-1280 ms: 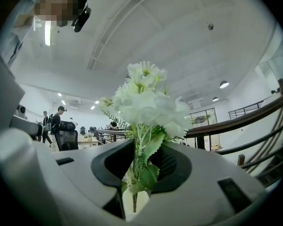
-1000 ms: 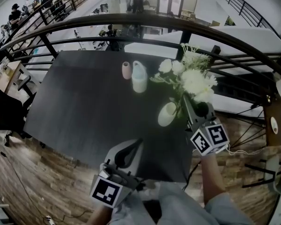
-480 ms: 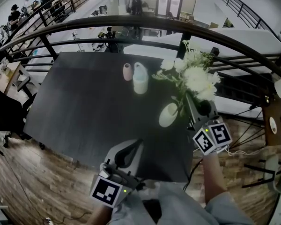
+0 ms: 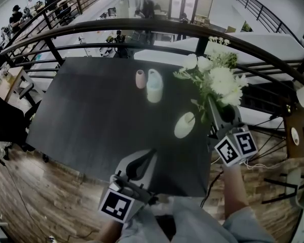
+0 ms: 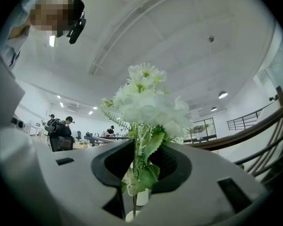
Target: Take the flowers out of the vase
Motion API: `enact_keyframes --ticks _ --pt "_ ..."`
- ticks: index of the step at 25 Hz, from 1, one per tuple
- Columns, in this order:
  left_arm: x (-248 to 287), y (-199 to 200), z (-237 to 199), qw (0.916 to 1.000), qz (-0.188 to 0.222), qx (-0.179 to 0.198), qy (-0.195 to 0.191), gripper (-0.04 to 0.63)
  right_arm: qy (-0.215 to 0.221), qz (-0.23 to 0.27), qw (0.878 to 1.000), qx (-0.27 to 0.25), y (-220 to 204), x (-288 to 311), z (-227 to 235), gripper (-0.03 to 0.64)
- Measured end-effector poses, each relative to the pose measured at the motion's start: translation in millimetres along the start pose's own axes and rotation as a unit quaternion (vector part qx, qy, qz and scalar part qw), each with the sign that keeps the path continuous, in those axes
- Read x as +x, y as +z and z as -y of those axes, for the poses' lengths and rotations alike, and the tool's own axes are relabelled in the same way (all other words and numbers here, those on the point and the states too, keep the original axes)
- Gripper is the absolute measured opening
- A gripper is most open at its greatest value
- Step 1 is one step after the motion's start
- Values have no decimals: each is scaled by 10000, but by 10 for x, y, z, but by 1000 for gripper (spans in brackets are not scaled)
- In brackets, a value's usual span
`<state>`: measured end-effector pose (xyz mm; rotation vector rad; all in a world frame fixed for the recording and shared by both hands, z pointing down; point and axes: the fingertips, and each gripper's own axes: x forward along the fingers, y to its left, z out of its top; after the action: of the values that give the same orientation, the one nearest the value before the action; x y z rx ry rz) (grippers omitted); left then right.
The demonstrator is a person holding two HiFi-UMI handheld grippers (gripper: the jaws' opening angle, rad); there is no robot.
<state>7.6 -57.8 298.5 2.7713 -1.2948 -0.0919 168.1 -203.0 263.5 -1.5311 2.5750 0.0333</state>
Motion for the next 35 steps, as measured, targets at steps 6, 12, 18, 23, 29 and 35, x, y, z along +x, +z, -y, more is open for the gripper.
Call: enact_keyframes --ticks 6,12,18,23,29,35 --pt "-54 15 -65 10000 55 -8 -14 0 89 170 9998 5 178 41 -112 110" --pt "-68 9 -65 10000 58 7 10 0 254 288 9992 -55 354 32 -239 110" --pt "-134 78 -163 9997 121 27 209 0 450 28 9988 -175 363 63 -453 110" --pt "-371 92 -432 9987 129 50 486 0 674 -156 9976 -94 193 165 -807 110" --pt "-529 90 -537 9975 96 73 701 0 935 -375 9949 -8 -6 218 -1059 109" --pt "-695 61 -675 9969 83 103 780 0 1112 -616 9919 58 -276 301 -1362 108"
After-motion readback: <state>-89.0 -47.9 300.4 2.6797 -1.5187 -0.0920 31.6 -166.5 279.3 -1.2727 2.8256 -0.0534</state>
